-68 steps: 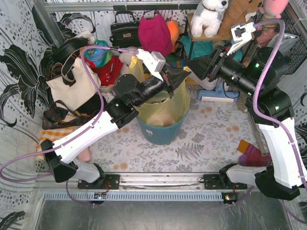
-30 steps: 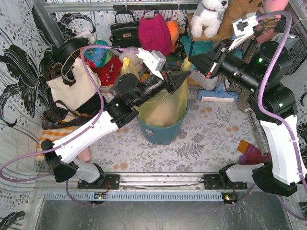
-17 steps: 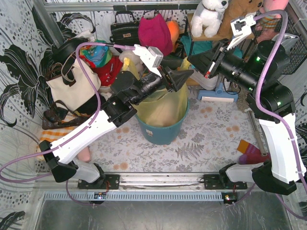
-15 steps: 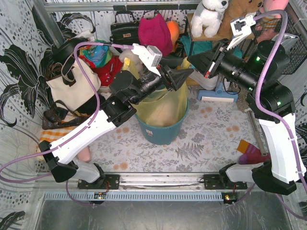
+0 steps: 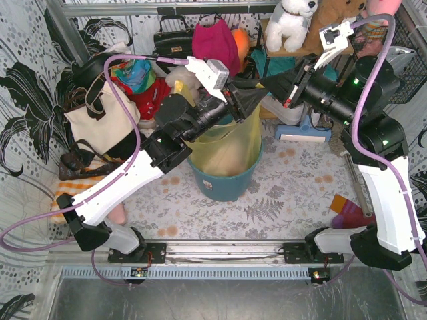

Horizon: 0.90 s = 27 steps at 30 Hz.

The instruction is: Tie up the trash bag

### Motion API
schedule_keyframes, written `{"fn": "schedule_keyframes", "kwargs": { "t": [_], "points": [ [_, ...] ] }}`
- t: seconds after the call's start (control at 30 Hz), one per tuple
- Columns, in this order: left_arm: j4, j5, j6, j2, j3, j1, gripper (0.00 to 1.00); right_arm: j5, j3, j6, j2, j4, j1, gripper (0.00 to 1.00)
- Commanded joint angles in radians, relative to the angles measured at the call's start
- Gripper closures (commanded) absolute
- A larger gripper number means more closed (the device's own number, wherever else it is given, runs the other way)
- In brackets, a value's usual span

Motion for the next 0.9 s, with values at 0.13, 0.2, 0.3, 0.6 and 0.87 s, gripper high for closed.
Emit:
{"fn": "schedule_keyframes", "kwargs": {
  "t": [0.13, 0.2, 0.3, 0.6, 0.87],
  "points": [
    [-0.003, -0.021, 0.028, 0.027, 0.047, 0.005, 0.54, -0.005, -0.007, 0.018, -0.019, 0.031, 0.000, 1.00],
    [0.004, -0.021, 0.029, 0.027, 0.041, 0.005, 0.57, -0.005, -0.007, 0.018, -0.019, 0.030, 0.001, 1.00],
    [0.007, -0.020, 0.026, 0.030, 0.043, 0.005, 0.64, -0.005, -0.007, 0.018, -0.019, 0.030, 0.001, 1.00],
    [0.002, -0.014, 0.012, 0.037, 0.056, 0.006, 1.00, -0.004, -0.009, 0.021, -0.023, 0.027, 0.000, 1.00],
    [0.004, 0.049, -0.029, -0.040, -0.035, 0.005, 1.00, -0.005, -0.023, 0.031, -0.029, 0.057, 0.001, 0.73]
  ]
}}
